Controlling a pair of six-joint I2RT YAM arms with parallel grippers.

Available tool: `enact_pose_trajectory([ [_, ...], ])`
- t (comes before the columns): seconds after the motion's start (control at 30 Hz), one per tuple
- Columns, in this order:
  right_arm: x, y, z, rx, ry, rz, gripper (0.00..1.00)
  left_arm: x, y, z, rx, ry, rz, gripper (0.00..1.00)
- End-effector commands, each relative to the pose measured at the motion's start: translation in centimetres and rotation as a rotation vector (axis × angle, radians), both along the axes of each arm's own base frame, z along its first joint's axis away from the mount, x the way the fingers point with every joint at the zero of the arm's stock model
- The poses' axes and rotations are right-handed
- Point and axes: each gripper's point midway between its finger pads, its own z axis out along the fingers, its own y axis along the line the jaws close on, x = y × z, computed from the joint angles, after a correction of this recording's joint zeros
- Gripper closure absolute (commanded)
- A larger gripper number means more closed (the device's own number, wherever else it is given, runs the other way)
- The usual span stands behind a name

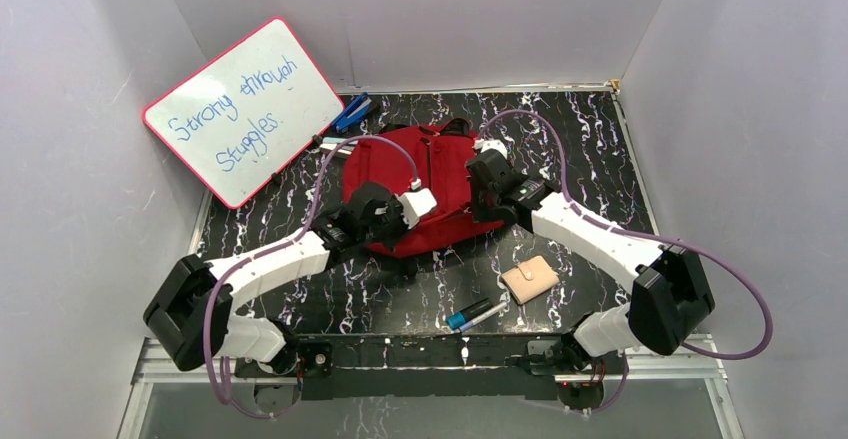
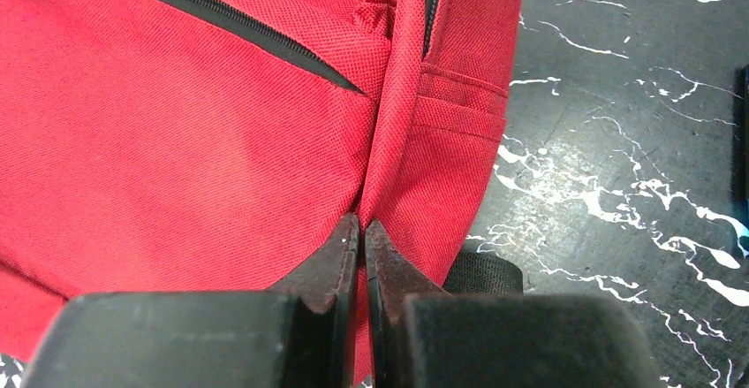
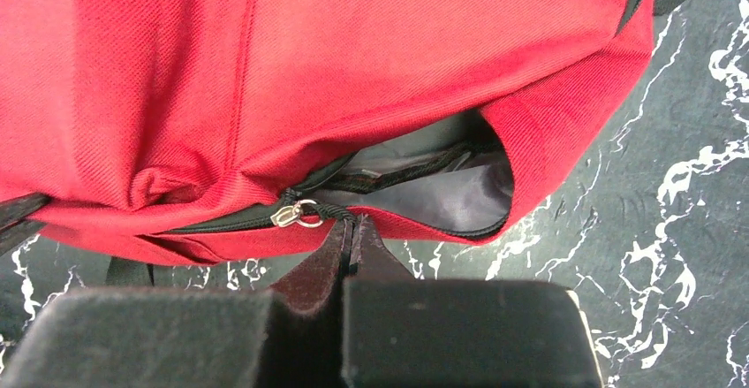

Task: Pack the student bag
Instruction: Zip the student bag at the center of the board.

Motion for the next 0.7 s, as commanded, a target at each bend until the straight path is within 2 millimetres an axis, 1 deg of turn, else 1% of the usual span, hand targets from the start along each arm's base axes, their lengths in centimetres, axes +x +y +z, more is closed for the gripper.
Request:
enact_pose_trajectory([
  [0.0, 2.6, -4.2, 1.5, -0.135, -0.069, -0.109, 1.0, -0.9, 5.6, -2.5, 0.181, 0.05, 0.163, 1.0],
  [0.13, 3.0, -5.5, 1.2, -0.16, -0.053, -0.136, 1.0, -0.6, 7.5, -2.9, 0.233, 0.048, 0.241, 1.0],
  [0.2, 3.2, -5.7, 1.6, -0.154, -0.062, -0.141, 1.0, -0.4, 8.2, -2.8, 0.248, 0.042, 0.269, 1.0],
  [0.27, 3.3, -5.2, 2.3, -0.118, -0.072, -0.123, 1.0, -0.4, 8.8, -2.6, 0.253, 0.033, 0.285, 1.0],
  [0.33, 3.5, -4.3, 3.4, -0.059, -0.092, -0.084, 1.0, -0.5, 8.9, -2.4, 0.244, 0.023, 0.286, 1.0],
  [0.37, 3.6, -4.3, 3.8, -0.047, -0.104, -0.081, 1.0, -0.5, 9.0, -2.3, 0.244, 0.018, 0.292, 1.0],
  [0.43, 3.7, -5.3, 4.2, -0.075, -0.112, -0.115, 1.0, -0.2, 9.7, -2.3, 0.266, 0.006, 0.324, 1.0],
  [0.53, 3.8, -7.6, 3.7, -0.165, -0.085, -0.184, 1.0, 0.7, 11.6, -2.0, 0.307, -0.027, 0.426, 1.0],
  [0.6, 3.8, -8.4, 3.1, -0.195, -0.061, -0.201, 1.0, 1.2, 12.7, -1.7, 0.312, -0.045, 0.492, 1.0],
  [0.67, 3.7, -8.5, 2.6, -0.201, -0.038, -0.198, 1.0, 1.6, 13.4, -1.4, 0.306, -0.056, 0.535, 1.0],
])
